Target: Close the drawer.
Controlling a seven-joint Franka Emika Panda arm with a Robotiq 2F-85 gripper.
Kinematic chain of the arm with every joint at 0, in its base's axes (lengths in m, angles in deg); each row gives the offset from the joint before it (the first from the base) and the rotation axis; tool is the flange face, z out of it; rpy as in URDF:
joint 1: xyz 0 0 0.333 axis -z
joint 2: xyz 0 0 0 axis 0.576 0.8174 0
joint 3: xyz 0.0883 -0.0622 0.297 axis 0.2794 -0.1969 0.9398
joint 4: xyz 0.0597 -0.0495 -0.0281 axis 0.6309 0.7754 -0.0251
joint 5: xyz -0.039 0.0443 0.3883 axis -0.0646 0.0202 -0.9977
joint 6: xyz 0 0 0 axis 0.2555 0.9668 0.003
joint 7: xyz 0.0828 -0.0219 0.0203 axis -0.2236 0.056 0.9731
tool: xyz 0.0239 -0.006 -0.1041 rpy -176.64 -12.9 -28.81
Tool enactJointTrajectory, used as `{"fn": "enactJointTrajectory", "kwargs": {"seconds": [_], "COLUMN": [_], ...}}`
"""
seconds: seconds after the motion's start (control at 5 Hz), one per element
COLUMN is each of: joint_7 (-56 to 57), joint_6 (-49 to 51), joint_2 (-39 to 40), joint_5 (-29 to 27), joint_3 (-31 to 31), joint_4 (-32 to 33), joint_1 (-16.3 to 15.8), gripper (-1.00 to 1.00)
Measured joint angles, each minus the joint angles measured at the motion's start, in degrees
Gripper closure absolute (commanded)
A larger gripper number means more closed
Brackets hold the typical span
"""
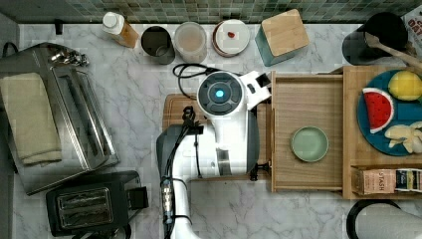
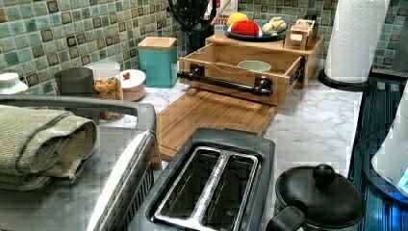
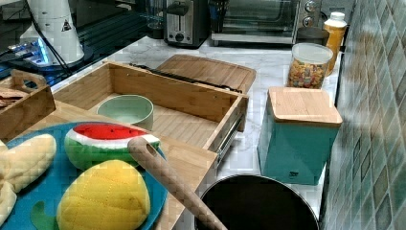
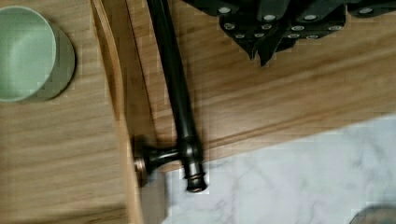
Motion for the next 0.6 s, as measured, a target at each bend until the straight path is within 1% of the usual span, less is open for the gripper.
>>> {"fn": "enactJointTrajectory", "kwargs": {"seconds": [0.2,0.4,0.6], "joint_7": [8.24,10.39,10.34], "joint_6": [-2.66,-6.24,-5.93], "joint_2": [0.5,1.78,3.75], "joint_5": [0.03,3.62,7.89], "joint_3": [0.51,1.08,1.09], "joint_4": [1.45,2.13,2.24], "joint_1": [-1.68,-2.63,-3.54], "gripper": [1.0,1.0,1.0]}}
